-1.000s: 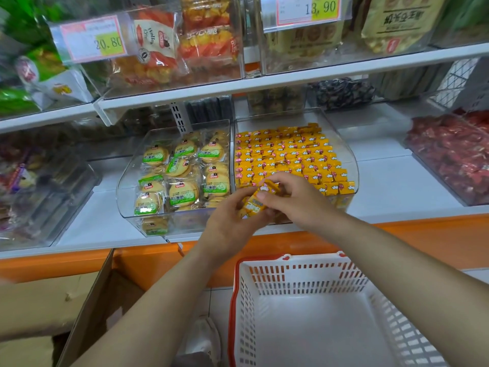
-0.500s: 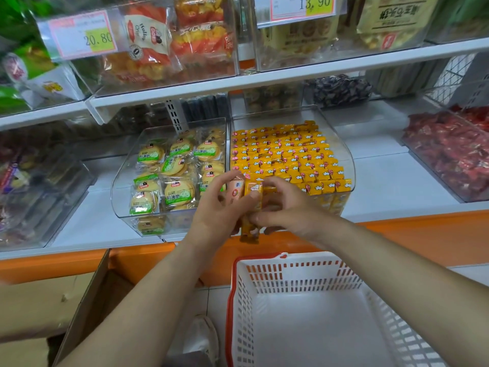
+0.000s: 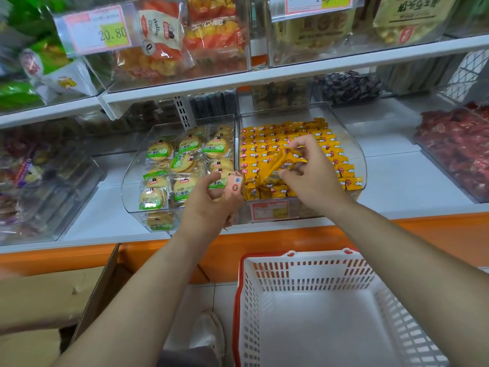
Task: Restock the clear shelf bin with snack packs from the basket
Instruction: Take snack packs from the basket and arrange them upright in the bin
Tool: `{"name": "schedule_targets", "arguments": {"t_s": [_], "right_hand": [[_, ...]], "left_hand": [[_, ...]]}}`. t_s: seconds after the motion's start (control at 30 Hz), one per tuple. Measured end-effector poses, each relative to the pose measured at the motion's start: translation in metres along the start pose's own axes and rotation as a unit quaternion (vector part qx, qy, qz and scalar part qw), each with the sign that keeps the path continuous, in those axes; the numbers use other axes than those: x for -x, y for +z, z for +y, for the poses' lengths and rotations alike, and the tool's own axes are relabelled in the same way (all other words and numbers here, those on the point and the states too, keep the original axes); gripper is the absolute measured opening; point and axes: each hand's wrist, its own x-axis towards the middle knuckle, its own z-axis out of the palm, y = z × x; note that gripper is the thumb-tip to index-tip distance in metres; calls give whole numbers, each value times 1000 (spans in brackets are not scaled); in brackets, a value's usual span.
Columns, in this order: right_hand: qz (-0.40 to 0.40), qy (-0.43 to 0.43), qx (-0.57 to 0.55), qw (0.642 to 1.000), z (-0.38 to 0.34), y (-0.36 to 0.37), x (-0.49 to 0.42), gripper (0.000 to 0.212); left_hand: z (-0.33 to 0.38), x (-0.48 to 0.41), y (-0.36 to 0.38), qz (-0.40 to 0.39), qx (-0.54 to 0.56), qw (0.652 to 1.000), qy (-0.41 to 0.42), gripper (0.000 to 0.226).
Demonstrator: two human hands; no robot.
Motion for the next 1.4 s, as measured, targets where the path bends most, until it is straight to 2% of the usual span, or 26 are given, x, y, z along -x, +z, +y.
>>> {"name": "schedule_targets", "arguments": {"t_s": [0.1, 0.2, 0.33, 0.43, 0.53, 0.67, 0.73, 0.8, 0.87, 0.97, 1.07, 1.13, 1.27, 1.33, 1.4], "right_hand": [[-34, -29, 74, 996, 4, 6, -2, 41], [-86, -72, 186, 976, 4, 9, -5, 36], [-122, -135, 313, 932, 3, 16, -2, 35], [-159, -142, 430, 877, 9, 20, 3, 32], [-209, -92, 447, 865, 12, 18, 6, 44], [-223, -87, 463, 854, 11, 16, 13, 55], [-188, -99, 421, 882, 6, 16, 16, 60], [-147, -115, 311, 932, -4, 17, 17, 64], [-153, -123, 213, 957, -14, 18, 19, 63], [-169, -111, 184, 962, -15, 15, 23, 42], [-158, -53, 149, 975, -12, 7, 25, 26], [-165, -20, 108, 980, -11, 6, 27, 24], [-172, -15, 82, 982, -12, 7, 31, 19], [-184, -7, 64, 981, -12, 7, 30, 18], [-203, 40, -9, 978, -13, 7, 29, 27]], "left_hand": [[2, 1, -1, 13, 2, 1000, -8, 56], [1, -1, -2, 12, -2, 1000, -7, 45], [1, -4, -4, 25, -4, 1000, -6, 34], [2, -5, -6, 44, 0, 999, -9, 38], [1, -5, -8, 48, -12, 999, -2, 39], [1, -1, -10, 41, -32, 999, 16, 37], [4, 0, -8, 37, -47, 998, 27, 38], [6, 2, -5, 18, -76, 996, 44, 37], [9, 5, -2, -12, -94, 994, 54, 36], [12, 8, 1, -31, -89, 994, 54, 39], [13, 7, 0, -12, -6, 1000, 18, 47], [14, 5, 0, -12, 38, 999, 8, 45], [15, 5, 2, -34, 48, 998, 15, 28], [15, 5, 3, -37, 60, 997, 11, 28], [16, 5, 4, -46, 99, 994, -1, 35]]}}
